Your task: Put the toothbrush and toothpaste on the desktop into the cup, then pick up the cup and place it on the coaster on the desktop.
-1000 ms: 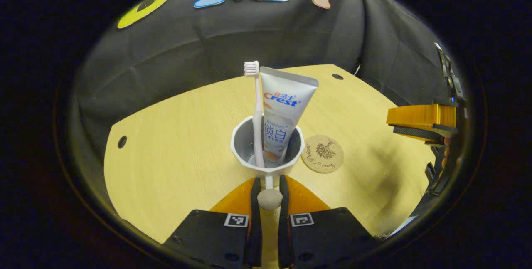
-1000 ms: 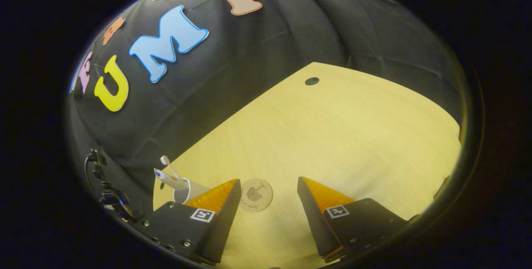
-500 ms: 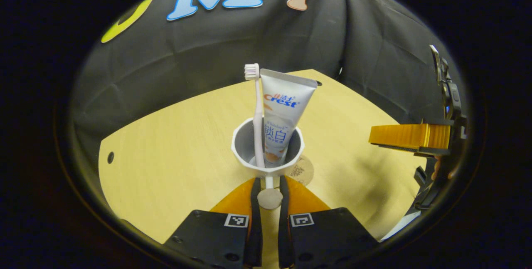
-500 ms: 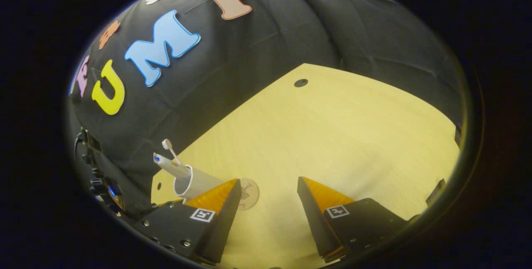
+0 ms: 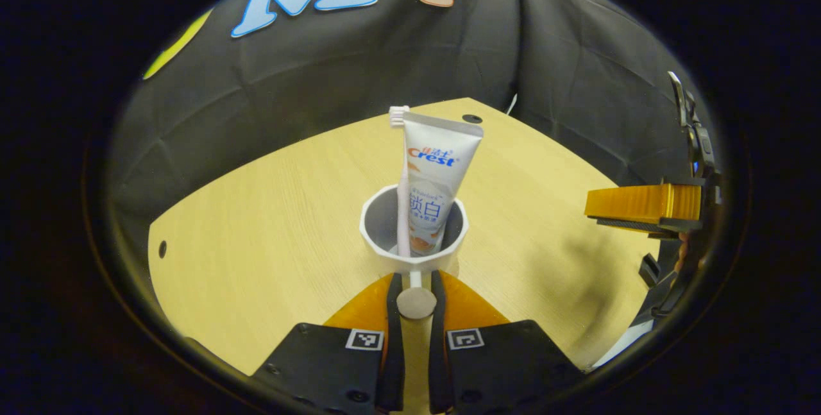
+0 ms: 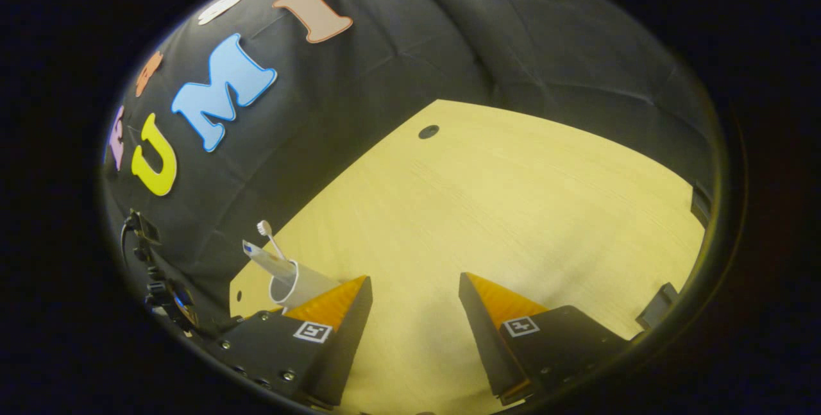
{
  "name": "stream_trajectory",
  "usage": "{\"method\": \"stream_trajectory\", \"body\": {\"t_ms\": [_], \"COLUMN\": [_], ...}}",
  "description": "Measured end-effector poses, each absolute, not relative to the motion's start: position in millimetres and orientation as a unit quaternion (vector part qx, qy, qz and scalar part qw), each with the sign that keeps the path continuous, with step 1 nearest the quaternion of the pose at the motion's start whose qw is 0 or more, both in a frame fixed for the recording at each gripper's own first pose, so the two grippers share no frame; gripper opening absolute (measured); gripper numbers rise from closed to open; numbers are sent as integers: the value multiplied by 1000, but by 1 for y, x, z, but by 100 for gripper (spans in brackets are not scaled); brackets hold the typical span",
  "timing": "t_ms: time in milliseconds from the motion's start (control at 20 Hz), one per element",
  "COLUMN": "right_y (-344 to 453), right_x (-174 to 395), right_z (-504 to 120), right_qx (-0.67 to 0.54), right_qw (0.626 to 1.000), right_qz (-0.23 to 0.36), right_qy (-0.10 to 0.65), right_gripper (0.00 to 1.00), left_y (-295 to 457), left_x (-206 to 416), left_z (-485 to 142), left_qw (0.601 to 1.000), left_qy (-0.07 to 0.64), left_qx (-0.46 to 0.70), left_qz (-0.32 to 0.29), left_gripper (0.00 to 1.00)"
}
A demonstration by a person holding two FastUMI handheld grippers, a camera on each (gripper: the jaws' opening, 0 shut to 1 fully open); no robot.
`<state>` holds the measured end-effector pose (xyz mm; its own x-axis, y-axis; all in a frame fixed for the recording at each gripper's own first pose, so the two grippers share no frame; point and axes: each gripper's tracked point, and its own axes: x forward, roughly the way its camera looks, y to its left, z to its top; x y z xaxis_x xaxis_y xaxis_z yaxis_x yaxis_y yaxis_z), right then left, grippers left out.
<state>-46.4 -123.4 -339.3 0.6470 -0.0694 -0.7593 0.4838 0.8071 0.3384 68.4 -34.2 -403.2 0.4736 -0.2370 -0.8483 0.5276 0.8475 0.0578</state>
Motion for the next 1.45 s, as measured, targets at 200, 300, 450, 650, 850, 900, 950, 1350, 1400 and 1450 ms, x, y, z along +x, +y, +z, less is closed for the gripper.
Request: {"method": "stream_trajectory", "body": {"t_ms": [200, 300, 450, 650, 850, 900, 950, 1350, 1400, 1450], "right_y": [-127, -125, -122, -109, -102, -103, -103, -89, -84, -79], "right_x": [-50, -52, -54, -48, -36, -32, -27, 11, 14, 10], "right_z": [-341, -340, -338, -321, -284, -270, -257, -126, -113, -102], "right_qx": [270, 269, 256, 236, 175, 156, 137, 30, 26, 21], "right_qw": [865, 865, 869, 881, 911, 919, 928, 977, 980, 983], "right_qz": [-156, -150, -135, -103, -67, -62, -56, 6, 15, 24], "right_qy": [394, 396, 400, 397, 368, 356, 341, 212, 198, 183], "right_gripper": [82, 82, 81, 81, 81, 81, 81, 81, 81, 81], "left_y": [-36, -37, -41, -34, -34, -35, -37, -51, -52, -54], "left_x": [66, 70, 70, 73, 71, 71, 72, 74, 73, 70], "left_z": [-407, -405, -390, -363, -312, -297, -278, -108, -90, -74], "left_qw": [846, 853, 862, 884, 913, 921, 929, 981, 985, 988], "left_qy": [463, 454, 432, 398, 351, 337, 320, 160, 140, 120], "left_qx": [154, 153, 166, 171, 152, 143, 134, 83, 81, 80], "left_qz": [-215, -208, -207, -177, -143, -135, -128, -71, -64, -60], "left_gripper": [25, 40, 44, 46, 42, 42, 42, 49, 49, 49]}}
